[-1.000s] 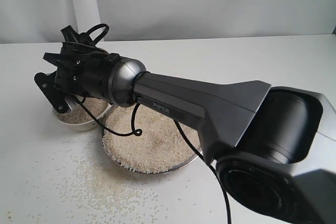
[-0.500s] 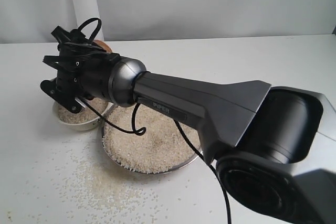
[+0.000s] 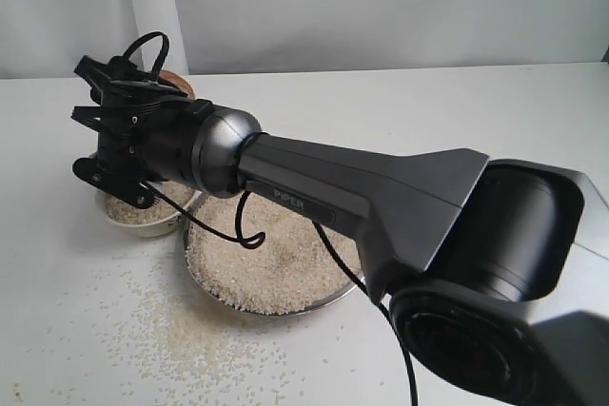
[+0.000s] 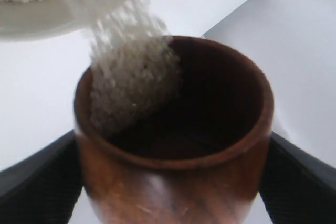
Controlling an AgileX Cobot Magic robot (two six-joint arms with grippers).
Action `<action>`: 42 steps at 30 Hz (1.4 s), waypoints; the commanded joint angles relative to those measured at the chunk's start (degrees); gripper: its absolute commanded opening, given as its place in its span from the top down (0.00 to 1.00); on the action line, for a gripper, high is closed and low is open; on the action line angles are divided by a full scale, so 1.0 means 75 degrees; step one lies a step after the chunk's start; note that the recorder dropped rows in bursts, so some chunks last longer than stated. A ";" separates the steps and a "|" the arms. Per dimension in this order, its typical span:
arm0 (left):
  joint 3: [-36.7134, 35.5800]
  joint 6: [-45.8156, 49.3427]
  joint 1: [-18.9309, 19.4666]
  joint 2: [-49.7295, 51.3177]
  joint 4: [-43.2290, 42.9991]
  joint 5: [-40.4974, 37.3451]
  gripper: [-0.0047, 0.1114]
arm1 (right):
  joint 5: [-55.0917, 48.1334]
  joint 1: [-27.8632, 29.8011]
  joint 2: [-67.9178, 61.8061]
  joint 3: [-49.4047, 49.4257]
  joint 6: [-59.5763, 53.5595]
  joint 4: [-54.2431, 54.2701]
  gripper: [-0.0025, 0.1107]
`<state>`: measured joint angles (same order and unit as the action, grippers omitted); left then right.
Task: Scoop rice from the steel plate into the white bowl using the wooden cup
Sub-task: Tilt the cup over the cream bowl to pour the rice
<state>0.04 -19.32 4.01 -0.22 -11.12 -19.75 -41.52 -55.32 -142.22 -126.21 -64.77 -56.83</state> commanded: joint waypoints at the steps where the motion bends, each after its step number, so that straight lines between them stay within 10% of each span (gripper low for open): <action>1: -0.0005 -0.0017 -0.0035 0.0030 -0.0021 0.0052 0.96 | 0.0096 -0.0082 0.0063 -0.0053 -0.0640 -0.0171 0.98; 42: -0.0005 -0.0017 -0.0035 0.0030 -0.0021 0.0052 0.96 | 0.0102 -0.0278 0.0063 -0.0053 -0.2197 -0.0044 0.98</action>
<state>0.04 -19.32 4.01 -0.22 -11.12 -19.75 -39.77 -57.27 -142.22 -126.21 -83.32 -57.16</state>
